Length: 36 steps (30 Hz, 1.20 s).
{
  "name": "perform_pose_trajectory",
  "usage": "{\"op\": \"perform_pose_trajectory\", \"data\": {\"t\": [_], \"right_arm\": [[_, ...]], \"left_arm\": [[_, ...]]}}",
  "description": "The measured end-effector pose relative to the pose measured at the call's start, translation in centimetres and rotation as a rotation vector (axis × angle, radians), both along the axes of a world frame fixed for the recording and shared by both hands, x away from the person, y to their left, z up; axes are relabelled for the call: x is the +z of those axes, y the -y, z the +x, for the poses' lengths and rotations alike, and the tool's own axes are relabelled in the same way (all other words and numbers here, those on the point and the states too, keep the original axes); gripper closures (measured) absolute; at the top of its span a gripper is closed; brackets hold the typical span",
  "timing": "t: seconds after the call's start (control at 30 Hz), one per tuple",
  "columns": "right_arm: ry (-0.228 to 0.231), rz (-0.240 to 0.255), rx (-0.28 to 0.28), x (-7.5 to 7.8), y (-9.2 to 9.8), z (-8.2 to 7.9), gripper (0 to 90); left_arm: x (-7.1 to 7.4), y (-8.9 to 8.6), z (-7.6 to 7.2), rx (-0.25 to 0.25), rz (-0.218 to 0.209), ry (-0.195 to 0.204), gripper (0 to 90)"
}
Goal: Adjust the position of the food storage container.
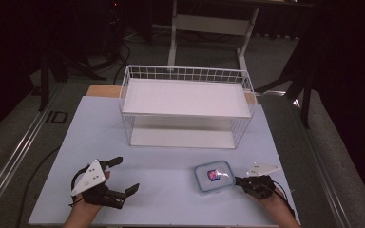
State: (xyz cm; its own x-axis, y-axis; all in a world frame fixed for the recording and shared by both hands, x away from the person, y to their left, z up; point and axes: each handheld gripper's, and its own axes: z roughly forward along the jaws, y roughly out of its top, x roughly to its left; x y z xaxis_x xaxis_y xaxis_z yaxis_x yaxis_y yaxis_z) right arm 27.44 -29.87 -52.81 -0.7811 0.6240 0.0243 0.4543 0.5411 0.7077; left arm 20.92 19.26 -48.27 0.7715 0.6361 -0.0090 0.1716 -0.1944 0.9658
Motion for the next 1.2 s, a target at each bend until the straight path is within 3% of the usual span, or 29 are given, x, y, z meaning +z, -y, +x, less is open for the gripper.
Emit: {"op": "perform_pose_trajectory", "data": {"t": [0.5,0.77,1.2], "right_arm": [[-0.039,0.032,0.078,-0.2,-3.3,-0.3,90.0],[-0.042,0.006,0.123,-0.1,-5.7,0.2,90.0],[-0.037,0.005,0.179,-0.3,-9.1,1.0,90.0]], "left_arm": [[-0.1,0.2,0.1,-0.008,0.003,-0.006,1.6],[-0.1,0.1,0.1,-0.008,-0.001,-0.009,1.6],[-0.3,0.0,0.2,-0.013,0.007,-0.020,1.6]]}}
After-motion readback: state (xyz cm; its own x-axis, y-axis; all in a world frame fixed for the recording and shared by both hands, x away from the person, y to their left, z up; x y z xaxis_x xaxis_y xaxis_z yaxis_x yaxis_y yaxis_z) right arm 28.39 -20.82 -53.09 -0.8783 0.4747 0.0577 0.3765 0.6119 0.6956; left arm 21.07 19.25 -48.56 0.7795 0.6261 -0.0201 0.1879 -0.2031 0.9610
